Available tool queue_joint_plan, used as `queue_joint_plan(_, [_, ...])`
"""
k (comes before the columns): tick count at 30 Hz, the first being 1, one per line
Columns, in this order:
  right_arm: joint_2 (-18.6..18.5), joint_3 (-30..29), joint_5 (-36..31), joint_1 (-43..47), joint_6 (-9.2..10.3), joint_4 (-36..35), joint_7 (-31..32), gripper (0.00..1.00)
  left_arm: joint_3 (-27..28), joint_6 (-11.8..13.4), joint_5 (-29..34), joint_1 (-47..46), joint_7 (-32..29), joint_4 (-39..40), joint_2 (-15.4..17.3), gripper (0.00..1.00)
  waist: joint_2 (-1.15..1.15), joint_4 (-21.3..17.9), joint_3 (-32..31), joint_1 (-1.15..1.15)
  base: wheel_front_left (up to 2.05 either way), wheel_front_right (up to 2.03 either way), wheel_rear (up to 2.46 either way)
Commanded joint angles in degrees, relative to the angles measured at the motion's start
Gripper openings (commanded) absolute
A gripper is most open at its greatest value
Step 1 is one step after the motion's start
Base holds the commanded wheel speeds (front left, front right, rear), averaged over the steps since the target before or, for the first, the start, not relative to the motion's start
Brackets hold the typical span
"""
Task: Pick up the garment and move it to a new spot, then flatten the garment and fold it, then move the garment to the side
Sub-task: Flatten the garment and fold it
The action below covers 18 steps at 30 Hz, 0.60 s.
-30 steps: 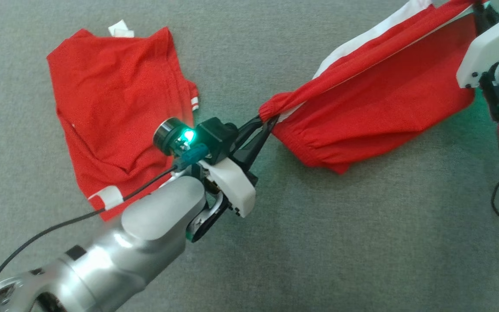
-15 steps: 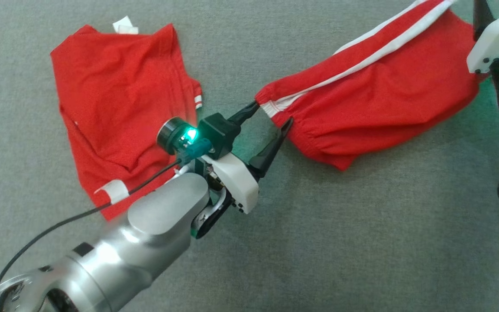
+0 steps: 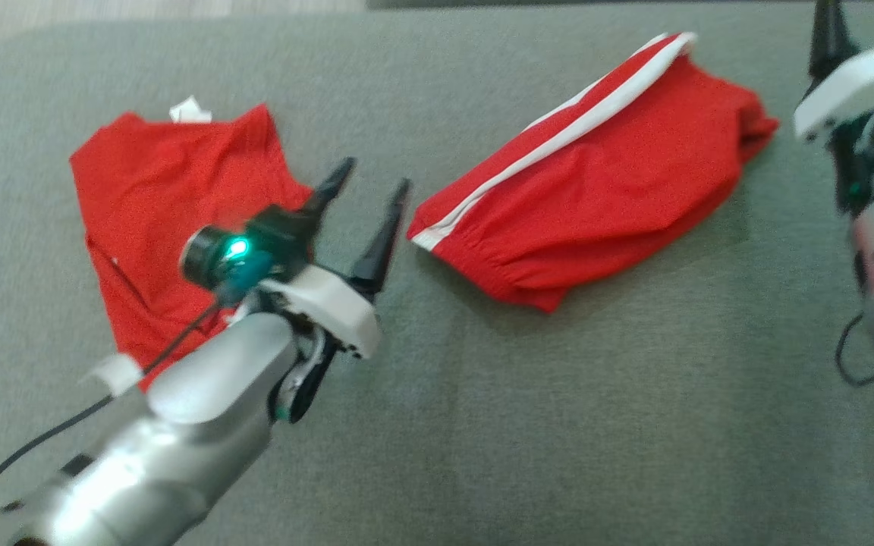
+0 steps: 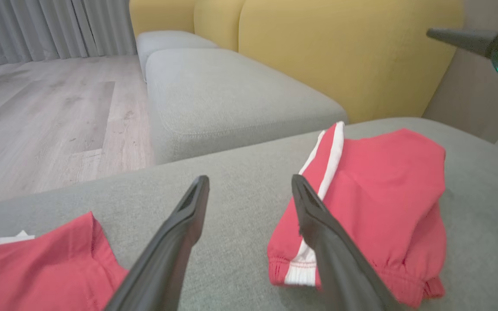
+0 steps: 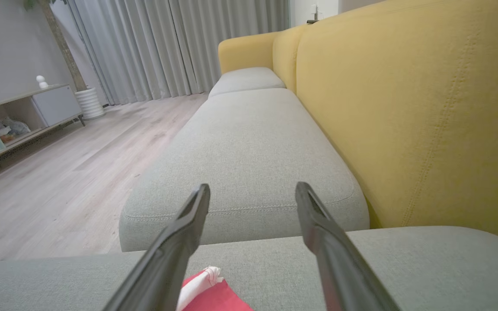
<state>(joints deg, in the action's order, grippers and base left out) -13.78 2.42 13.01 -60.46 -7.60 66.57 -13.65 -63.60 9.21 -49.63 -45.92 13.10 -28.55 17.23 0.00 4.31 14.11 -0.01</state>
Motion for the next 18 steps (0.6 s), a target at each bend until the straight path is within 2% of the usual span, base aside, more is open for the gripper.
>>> queue_joint_plan(1, [0.7,1.8,1.9,2.1,0.11,-3.2,-0.8,1.00,3.6,0.8,-1.3,-0.6,0.9,2.4,2.3,1.00,0.00,-2.0,-2.8,0.01,0.00,0.00,0.00])
queue_joint_plan(5, [0.3,5.7,6.5,8.2,0.11,-8.7,-1.1,1.00,7.4,3.5,-1.9,2.7,1.6,6.2,4.8,1.00,0.00,-3.6,-5.7,0.01,0.00,0.00,0.00])
queue_joint_plan(10, [-0.3,9.1,11.7,16.9,0.11,-16.3,-1.2,1.00,13.7,7.1,0.7,8.2,1.9,11.4,6.5,1.00,0.00,-5.0,-9.2,0.01,0.00,0.00,0.00])
queue_joint_plan(14, [-0.7,11.0,14.3,24.9,0.11,-22.5,-0.8,1.00,20.1,9.0,5.3,15.3,1.9,15.5,6.5,1.00,0.00,-6.0,-11.5,0.01,0.00,0.00,0.00])
queue_joint_plan(18, [-0.8,11.9,15.0,33.2,0.11,-28.4,0.2,1.00,26.6,10.0,10.4,23.3,1.9,18.6,4.8,1.00,0.00,-6.5,-13.0,0.01,0.00,0.00,0.00])
